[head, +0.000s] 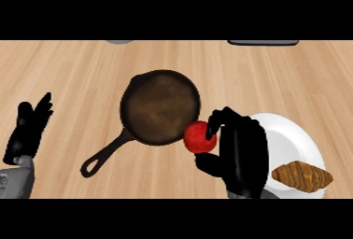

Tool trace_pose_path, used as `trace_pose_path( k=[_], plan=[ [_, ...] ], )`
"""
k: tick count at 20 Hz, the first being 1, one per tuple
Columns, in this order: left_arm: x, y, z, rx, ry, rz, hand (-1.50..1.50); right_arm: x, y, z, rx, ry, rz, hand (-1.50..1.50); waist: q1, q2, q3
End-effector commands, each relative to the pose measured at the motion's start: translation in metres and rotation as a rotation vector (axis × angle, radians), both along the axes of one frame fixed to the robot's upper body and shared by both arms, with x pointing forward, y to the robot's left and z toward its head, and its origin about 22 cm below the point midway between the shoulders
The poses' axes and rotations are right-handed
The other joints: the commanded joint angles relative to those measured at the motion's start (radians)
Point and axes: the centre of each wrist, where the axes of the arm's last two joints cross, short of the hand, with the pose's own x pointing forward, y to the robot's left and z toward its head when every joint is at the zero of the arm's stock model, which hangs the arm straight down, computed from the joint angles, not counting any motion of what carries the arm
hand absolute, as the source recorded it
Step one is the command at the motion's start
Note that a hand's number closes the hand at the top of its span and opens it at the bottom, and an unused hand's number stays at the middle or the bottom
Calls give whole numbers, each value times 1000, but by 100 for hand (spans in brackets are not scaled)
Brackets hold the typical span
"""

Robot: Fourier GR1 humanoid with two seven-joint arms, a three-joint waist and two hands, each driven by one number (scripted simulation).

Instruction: Pick the tomato from the plate and place it in the pan

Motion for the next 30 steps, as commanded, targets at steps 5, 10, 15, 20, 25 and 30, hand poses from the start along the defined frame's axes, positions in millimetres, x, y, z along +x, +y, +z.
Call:
trace_pose_path(
  k=[5, 10, 15, 20, 25, 30],
  plan=[
    [4, -8, 5, 9, -6, 2, 0, 86, 34, -10, 138, 51, -29, 150, 15, 3, 1],
    [-3, -18, 6, 3, -3, -38, 0, 125, 39, -49, 137, 81, -52, 150, 37, 7, 1],
    [2, -9, -7, 6, -12, -54, 0, 148, 46, -64, 158, 97, -46, 150, 60, 16, 1],
    [19, -19, 11, 11, -32, -72, 0, 155, 38, -80, 251, 133, -26, 150, 83, 24, 2],
    [24, -41, 5, 6, -24, -110, 0, 160, 31, -86, 374, 194, -17, -150, 108, 34, 3],
    [23, -45, 4, -11, -22, -125, 0, 162, 29, -94, 402, 147, -13, -150, 129, 35, 3]
  ],
)
